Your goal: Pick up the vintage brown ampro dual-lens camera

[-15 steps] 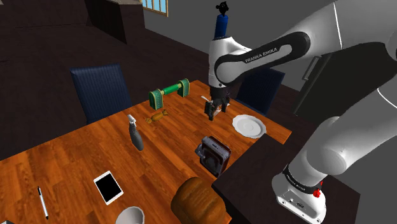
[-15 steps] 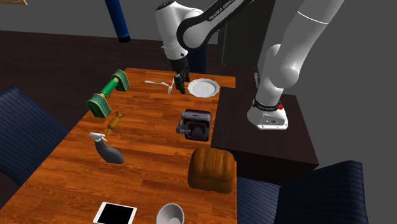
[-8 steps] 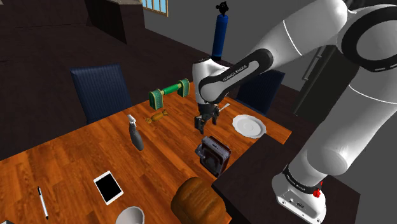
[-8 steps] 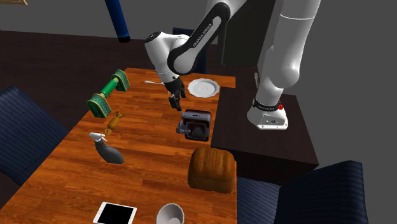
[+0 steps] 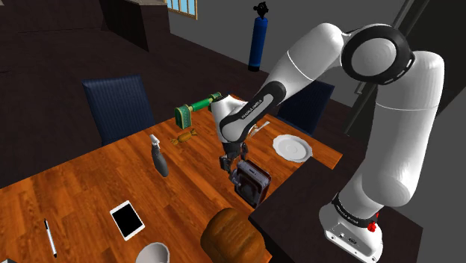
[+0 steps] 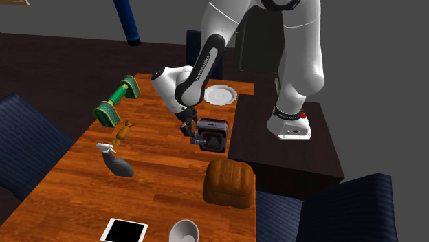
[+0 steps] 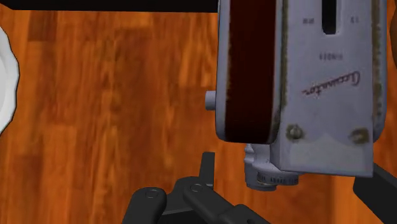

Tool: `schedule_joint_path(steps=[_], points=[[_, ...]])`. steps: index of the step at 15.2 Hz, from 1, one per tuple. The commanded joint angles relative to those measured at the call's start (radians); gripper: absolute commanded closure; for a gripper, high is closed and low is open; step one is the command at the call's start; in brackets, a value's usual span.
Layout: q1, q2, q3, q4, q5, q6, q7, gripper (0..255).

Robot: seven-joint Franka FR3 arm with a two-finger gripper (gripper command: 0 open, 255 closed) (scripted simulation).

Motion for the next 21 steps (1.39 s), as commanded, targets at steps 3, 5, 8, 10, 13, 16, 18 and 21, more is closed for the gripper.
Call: schedule_joint_path(steps=[3,5,8,10,13,16,18,21], points=[[0.011,0.063,-0.008,0.015,-0.017,0.04,0.016,0],[0.014,0.088,-0.012,0.019,-0.024,0.06,0.02,0],[0.017,0.108,-0.016,0.023,-0.03,0.077,0.023,0],[0.016,0.108,-0.016,0.024,-0.03,0.075,0.023,255],[0.016,0.108,-0.016,0.024,-0.03,0.075,0.023,255],[0.016,0.109,-0.017,0.025,-0.03,0.075,0.023,255],[0.017,0.108,-0.016,0.023,-0.03,0.076,0.023,255],[0.011,0.07,-0.009,0.016,-0.019,0.046,0.017,255]])
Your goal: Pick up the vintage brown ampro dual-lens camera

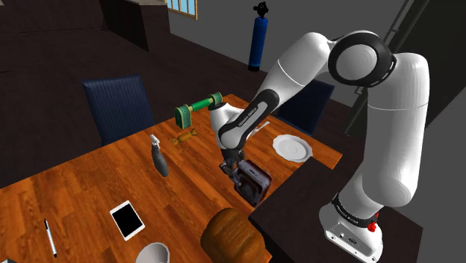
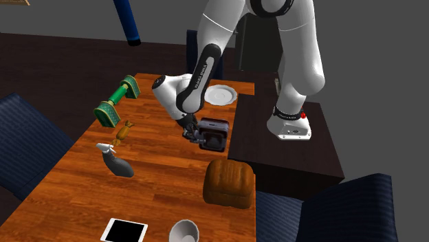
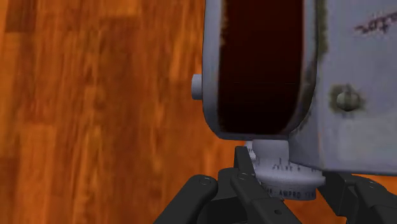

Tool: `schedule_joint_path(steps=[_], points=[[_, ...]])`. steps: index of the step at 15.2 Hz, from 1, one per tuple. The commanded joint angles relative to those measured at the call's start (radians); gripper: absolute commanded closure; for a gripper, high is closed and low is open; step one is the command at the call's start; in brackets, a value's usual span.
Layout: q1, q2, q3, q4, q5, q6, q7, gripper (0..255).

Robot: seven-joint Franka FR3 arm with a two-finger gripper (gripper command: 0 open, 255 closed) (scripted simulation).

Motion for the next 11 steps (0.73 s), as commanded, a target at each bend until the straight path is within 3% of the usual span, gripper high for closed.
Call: schedule_joint_path(steps=[1,11], points=[[-0.005,-0.028,0.004,-0.008,0.007,-0.019,-0.006,255],[-0.018,-0.147,0.023,-0.014,0.042,-0.129,-0.028,255]])
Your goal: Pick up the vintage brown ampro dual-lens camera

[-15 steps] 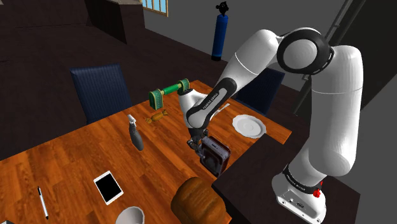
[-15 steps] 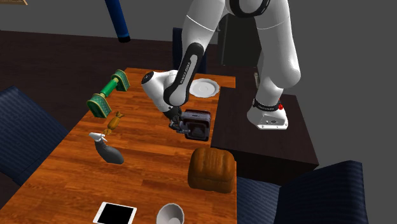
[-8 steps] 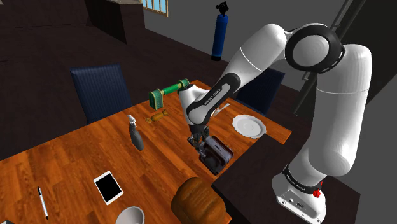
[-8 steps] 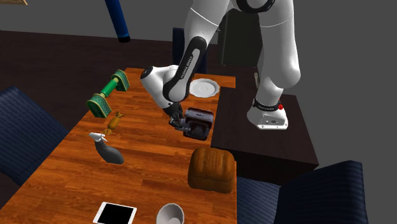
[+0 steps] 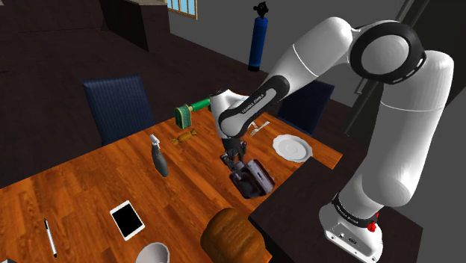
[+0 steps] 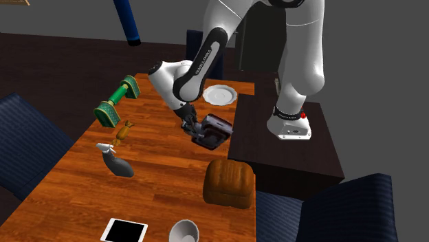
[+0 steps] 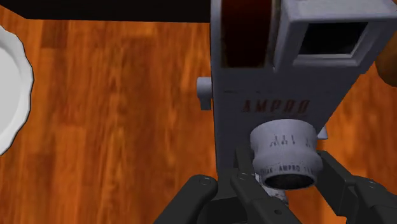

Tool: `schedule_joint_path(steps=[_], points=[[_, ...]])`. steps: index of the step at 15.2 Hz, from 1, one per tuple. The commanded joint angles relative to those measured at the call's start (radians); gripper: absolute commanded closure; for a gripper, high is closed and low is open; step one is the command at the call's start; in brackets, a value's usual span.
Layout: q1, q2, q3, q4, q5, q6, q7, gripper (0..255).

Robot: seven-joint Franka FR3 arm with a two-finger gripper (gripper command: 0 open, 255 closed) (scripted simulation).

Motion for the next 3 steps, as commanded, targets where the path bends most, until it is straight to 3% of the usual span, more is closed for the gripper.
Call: schedule_joint_path(steps=[1,3], points=[[-0.003,-0.024,0.002,0.0,0.007,-0.023,-0.006,255],[-0.003,-0.026,0.002,0.0,0.007,-0.025,-0.006,255]])
